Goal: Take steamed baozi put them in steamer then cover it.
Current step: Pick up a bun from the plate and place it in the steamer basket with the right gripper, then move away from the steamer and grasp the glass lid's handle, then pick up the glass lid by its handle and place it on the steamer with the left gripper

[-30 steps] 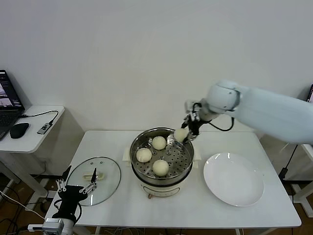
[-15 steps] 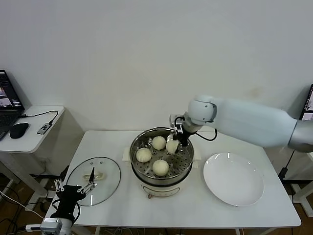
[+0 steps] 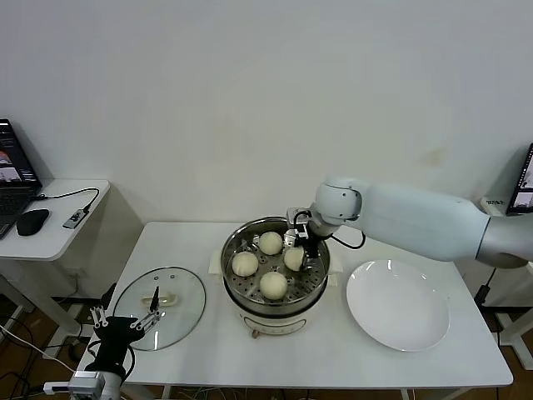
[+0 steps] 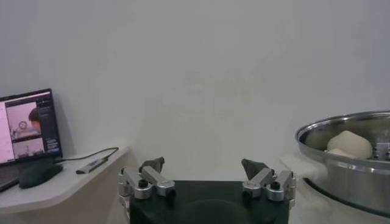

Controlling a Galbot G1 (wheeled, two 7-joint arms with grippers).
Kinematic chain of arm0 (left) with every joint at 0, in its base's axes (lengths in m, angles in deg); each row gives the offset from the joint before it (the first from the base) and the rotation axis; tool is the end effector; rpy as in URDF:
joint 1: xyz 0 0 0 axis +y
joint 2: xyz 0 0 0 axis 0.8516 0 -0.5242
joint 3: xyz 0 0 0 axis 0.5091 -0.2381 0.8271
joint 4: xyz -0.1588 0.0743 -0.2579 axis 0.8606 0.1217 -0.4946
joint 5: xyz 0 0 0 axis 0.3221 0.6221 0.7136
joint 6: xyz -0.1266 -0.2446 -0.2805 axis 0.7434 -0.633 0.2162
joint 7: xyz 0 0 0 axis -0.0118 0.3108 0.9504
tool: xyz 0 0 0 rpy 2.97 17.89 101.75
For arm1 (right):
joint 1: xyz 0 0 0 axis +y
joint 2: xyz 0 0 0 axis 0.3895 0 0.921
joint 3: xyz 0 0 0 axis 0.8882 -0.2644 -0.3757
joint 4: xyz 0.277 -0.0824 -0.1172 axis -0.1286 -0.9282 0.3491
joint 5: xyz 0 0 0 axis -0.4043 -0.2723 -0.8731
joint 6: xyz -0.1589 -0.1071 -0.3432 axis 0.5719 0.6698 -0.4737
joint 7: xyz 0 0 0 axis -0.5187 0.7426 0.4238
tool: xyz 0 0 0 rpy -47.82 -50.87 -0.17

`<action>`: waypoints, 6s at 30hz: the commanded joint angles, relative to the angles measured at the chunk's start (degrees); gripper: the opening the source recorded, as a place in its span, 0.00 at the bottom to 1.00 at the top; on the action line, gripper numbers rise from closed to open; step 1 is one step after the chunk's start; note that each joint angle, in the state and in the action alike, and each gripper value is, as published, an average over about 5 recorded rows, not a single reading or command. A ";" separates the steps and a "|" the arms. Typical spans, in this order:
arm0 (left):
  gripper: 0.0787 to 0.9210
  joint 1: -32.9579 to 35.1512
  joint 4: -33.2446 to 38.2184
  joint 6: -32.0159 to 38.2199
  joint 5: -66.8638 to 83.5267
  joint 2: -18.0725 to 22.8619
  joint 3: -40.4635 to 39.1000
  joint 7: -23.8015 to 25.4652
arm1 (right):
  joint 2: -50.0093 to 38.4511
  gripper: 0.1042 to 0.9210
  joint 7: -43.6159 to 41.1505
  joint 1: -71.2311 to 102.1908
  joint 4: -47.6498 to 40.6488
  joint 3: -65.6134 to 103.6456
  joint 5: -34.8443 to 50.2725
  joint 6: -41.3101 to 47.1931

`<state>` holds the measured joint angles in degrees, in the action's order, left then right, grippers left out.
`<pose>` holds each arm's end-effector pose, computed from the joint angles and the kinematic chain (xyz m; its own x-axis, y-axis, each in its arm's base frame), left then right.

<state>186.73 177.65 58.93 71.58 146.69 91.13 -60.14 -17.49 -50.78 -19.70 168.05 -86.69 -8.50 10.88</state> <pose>0.2091 0.0730 -0.2496 -0.9980 -0.0442 0.0449 -0.0338 0.9769 0.2108 0.5167 0.1135 -0.1128 -0.2099 -0.2176 0.9532 -0.9607 -0.1350 -0.2424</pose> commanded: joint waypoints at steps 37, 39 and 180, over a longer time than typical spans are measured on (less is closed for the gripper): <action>0.88 -1.87 -3.67 2.52 -8.61 2.51 -5.60 -2.66 | 8.85 0.88 38.23 109.49 28.69 117.73 -18.11 -40.29; 0.88 -2.79 -6.21 4.03 -14.49 2.22 -5.76 -3.18 | 13.61 0.88 37.14 110.97 30.61 121.86 -19.38 -38.85; 0.09 -40.17 -8.51 -12.94 -60.34 -15.42 -31.56 14.30 | 30.99 0.88 43.21 119.70 27.23 124.92 -27.99 -42.21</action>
<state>160.07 168.23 53.25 16.66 126.45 78.12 -50.26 12.85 -7.64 100.21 195.98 40.21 -34.99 -31.23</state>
